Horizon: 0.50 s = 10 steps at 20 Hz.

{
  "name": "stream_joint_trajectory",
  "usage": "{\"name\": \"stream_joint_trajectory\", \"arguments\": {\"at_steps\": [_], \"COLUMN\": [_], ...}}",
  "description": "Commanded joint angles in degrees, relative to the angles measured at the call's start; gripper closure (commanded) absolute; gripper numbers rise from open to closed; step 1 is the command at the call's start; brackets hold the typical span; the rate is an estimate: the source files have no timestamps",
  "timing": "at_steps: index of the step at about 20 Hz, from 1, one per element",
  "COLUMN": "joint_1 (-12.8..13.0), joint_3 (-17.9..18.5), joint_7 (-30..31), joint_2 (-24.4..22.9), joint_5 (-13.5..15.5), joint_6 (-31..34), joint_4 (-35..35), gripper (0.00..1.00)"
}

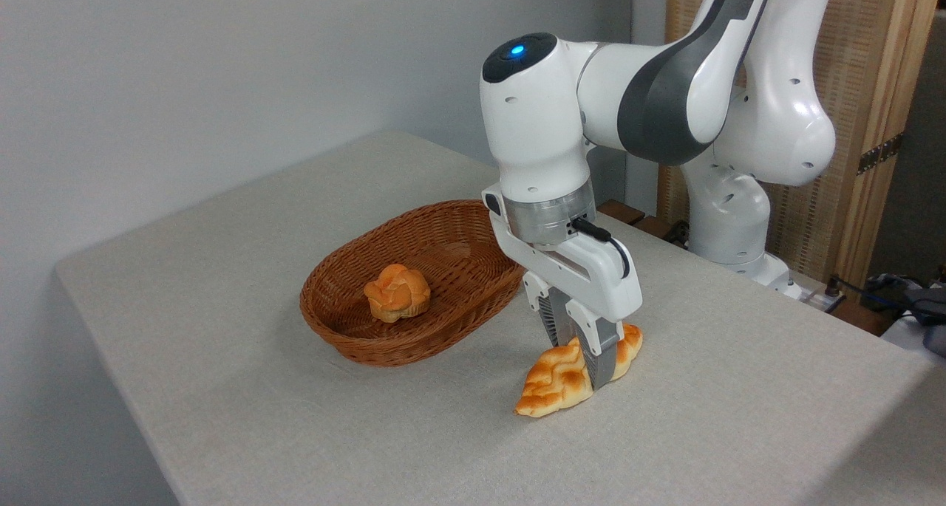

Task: Put bread into the basket
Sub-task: 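Lift the braided bread and carry it over the woven basket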

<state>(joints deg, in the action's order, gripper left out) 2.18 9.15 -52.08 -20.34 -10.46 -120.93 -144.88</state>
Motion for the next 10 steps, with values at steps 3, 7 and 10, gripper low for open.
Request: {"name": "stream_joint_trajectory", "arguments": {"at_steps": [3, 7, 10], "joint_1": [0.9, 1.7, 2.8], "joint_3": [0.5, 0.4, -1.6], "joint_7": [-0.1, 1.3, 6.6], "joint_2": [0.1, 0.1, 0.2], "joint_5": [9.0, 18.0, 25.3], "joint_6": [11.0, 26.3, 27.3], "joint_4": [10.7, 22.9, 26.8], "gripper": [0.61, 0.61, 0.6]}}
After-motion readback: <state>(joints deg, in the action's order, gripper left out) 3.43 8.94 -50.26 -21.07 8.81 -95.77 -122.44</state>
